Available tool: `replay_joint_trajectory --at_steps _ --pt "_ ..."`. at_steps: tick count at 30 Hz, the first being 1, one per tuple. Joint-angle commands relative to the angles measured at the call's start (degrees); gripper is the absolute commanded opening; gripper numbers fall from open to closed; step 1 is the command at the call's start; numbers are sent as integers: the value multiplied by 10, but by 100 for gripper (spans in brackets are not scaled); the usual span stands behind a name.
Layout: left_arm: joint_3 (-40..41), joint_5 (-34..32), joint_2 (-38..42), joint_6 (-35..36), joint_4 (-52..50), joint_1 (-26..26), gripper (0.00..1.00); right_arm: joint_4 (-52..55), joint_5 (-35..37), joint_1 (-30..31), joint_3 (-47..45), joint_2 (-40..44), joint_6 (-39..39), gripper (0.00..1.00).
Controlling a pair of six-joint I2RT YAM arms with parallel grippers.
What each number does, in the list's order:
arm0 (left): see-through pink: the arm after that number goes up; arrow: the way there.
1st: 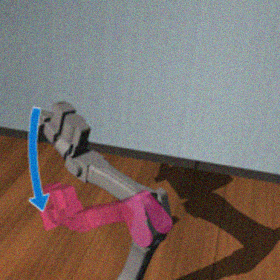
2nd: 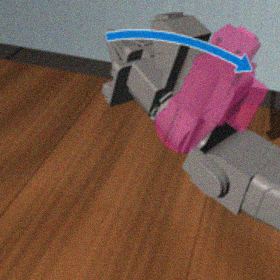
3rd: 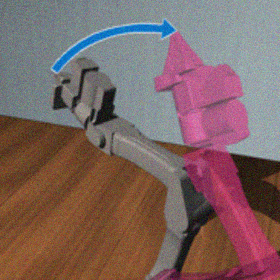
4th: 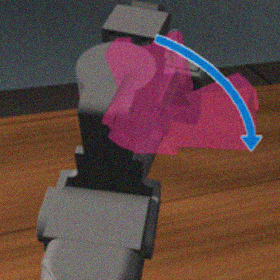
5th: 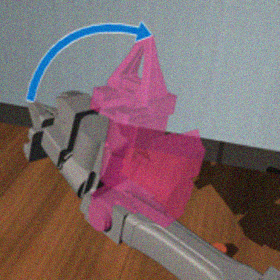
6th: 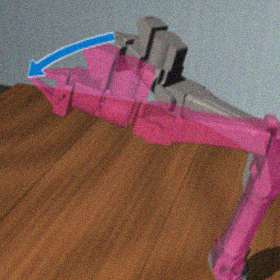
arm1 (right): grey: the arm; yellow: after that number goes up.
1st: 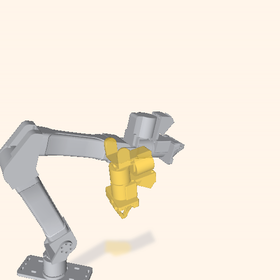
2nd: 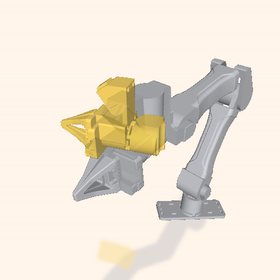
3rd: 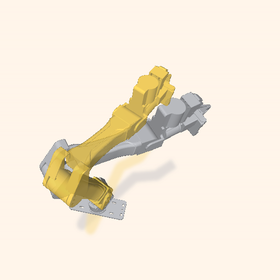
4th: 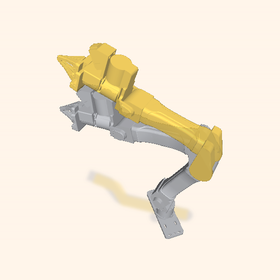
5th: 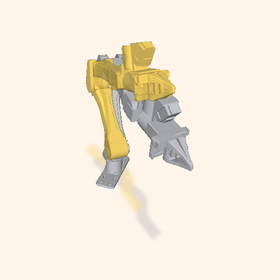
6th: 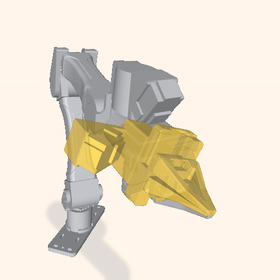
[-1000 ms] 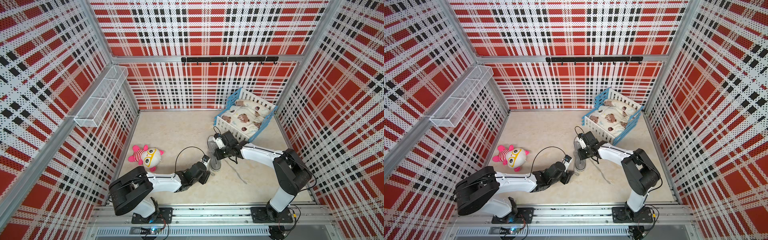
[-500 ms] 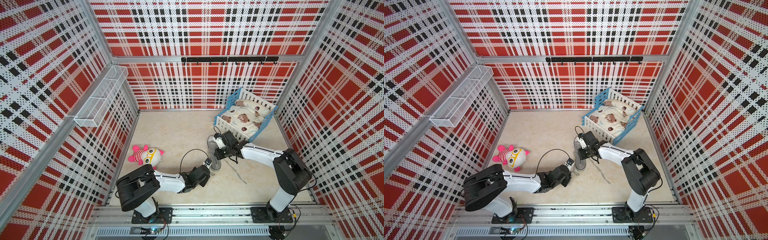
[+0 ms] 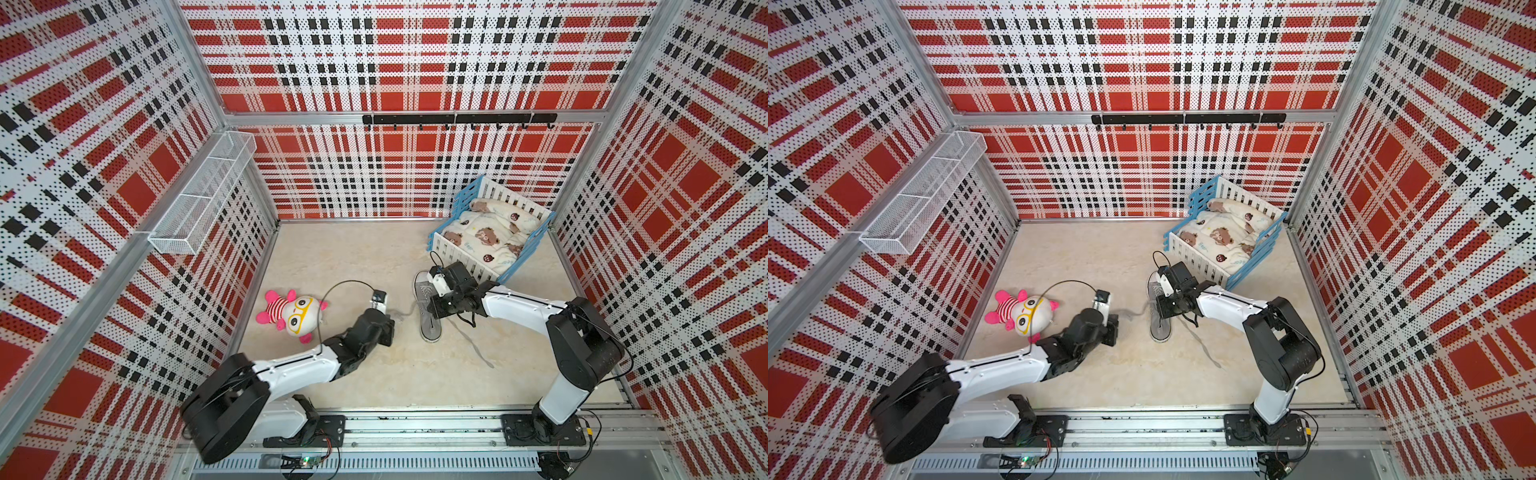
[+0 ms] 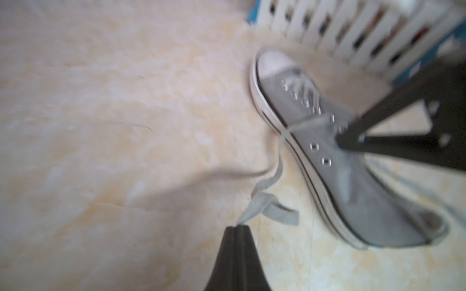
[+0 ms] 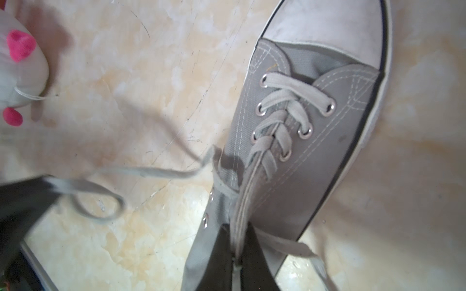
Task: Tie the shoes
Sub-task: Move the shoe to the center of the board.
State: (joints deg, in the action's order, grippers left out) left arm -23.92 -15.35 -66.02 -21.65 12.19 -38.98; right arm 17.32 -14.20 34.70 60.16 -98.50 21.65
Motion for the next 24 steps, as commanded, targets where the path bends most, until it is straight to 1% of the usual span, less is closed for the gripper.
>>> replay_joint_trajectory --at_steps 1,4,6,8,10,11,13,14,15,16,17,18,20,24 --pt "24 29 85 -60 17 72 0 -49 -18 6 7 13 36 0" --pt "33 16 150 -94 21 126 0 -50 -18 20 19 3 46 1" --pt "37 20 180 -117 28 157 0 -48 -25 28 28 -4 48 4" --pt "39 22 202 -130 33 184 0 -40 -33 30 36 -7 46 8" --pt "39 20 214 -135 33 200 0 -19 -28 31 42 -3 36 13" --pt "39 21 216 -136 35 205 0 -7 -20 30 44 2 30 18" --pt "42 27 214 -137 42 209 0 22 -2 29 44 21 16 32" --pt "43 30 209 -136 44 209 0 30 2 29 41 32 12 40" --pt "44 34 202 -134 47 209 0 39 5 29 37 45 9 52" --pt "44 38 193 -132 50 208 0 48 6 29 32 57 6 62" --pt "44 41 185 -131 52 208 0 53 6 29 27 66 4 70" --pt "44 44 177 -129 56 208 0 59 6 29 21 77 3 75" --pt "46 50 165 -128 64 208 0 78 17 29 10 95 1 77" --pt "46 62 149 -128 72 208 0 127 84 14 -39 142 11 78"
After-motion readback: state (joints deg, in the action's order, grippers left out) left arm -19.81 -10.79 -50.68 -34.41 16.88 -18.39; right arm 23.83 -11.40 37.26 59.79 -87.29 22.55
